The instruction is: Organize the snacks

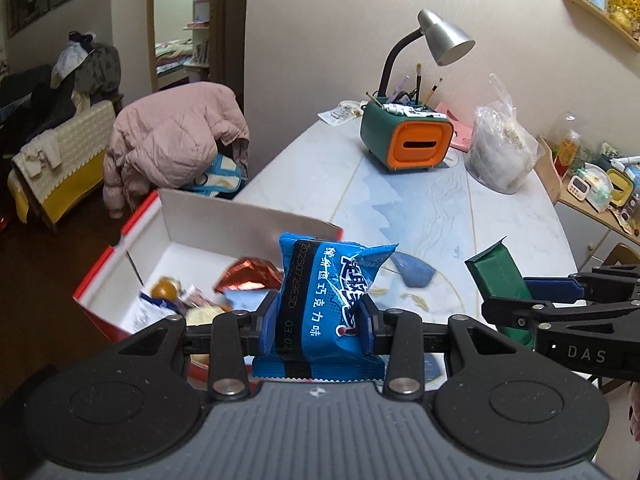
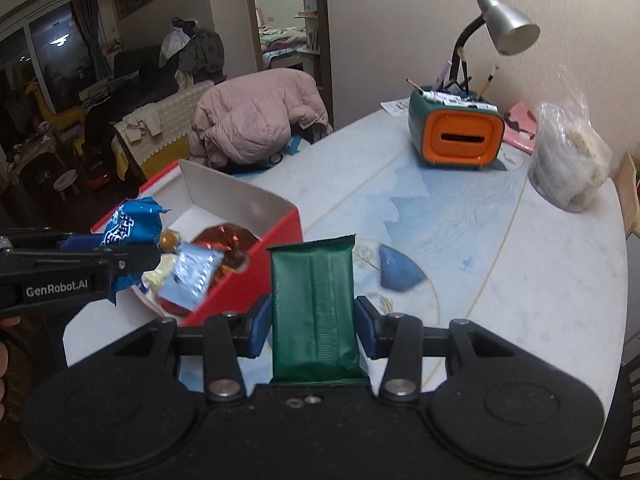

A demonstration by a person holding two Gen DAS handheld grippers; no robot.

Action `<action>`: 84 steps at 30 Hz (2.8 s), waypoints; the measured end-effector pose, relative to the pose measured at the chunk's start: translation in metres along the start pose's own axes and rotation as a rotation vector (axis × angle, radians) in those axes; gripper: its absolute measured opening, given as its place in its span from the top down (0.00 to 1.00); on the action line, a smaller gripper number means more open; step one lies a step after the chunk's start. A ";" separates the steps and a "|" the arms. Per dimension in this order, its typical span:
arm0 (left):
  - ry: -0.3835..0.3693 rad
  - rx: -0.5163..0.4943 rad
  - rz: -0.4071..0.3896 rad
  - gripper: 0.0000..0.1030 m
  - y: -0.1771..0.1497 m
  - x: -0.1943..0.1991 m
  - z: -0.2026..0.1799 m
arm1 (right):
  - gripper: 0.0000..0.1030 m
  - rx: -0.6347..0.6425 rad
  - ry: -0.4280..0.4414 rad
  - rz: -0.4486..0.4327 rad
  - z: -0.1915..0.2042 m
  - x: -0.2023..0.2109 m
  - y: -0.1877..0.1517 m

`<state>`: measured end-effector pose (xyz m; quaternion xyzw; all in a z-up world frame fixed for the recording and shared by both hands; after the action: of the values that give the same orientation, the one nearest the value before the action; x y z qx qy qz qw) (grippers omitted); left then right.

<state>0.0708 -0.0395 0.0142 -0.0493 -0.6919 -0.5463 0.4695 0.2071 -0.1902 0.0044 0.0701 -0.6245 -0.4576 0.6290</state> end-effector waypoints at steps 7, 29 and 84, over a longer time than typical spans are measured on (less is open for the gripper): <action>0.020 -0.033 0.022 0.62 0.017 -0.023 0.059 | 0.58 -0.015 -0.022 -0.005 0.044 -0.031 0.021; 0.012 -0.170 0.215 0.62 0.020 -0.169 0.150 | 0.58 -0.092 -0.116 0.108 0.099 -0.189 0.037; -0.183 -0.173 -0.042 0.14 0.015 -0.043 0.144 | 0.02 -0.077 -0.070 -0.230 0.135 -0.078 0.021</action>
<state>0.0177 0.1016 0.0004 -0.1249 -0.6828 -0.6069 0.3870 0.1179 -0.0611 -0.0091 0.1011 -0.6159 -0.5524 0.5526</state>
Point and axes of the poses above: each gripper's, at about its wrist camera, not at the fingertips, and x roughly against the way its jaws point, z to its left, y to its top, the point moved 2 cm from there along -x, roughly the way its jaws point, and after that the axes turned 10 degrees about y, right-handed, at the moved point
